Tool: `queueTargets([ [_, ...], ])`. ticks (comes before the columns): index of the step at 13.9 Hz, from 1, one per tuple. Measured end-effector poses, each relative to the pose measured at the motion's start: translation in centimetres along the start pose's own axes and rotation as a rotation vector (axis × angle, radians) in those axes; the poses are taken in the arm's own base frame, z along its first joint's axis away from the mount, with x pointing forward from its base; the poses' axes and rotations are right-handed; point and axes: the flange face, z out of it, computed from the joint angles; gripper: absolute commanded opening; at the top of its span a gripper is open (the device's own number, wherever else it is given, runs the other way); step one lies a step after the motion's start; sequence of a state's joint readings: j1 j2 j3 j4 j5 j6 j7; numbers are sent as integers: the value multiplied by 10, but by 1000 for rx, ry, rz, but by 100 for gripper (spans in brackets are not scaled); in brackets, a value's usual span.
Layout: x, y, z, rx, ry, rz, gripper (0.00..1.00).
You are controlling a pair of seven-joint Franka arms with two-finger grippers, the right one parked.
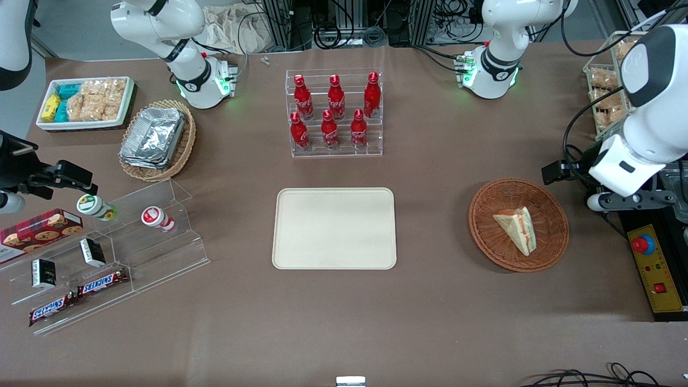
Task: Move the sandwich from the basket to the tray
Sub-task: 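Move the left gripper over the sandwich in the wicker basket, then lower the open left gripper around the wrapped sandwich and close it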
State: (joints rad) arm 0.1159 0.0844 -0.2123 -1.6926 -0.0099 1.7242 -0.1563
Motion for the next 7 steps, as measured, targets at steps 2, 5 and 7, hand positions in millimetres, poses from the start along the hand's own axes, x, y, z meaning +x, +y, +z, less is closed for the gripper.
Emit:
queueTargets([
  [2,10,0,18,-6,-6,-47,100],
  [5,23,-3,64,-18,16,-84,100],
  [7,26,-11,90,-20,20,-127,100],
])
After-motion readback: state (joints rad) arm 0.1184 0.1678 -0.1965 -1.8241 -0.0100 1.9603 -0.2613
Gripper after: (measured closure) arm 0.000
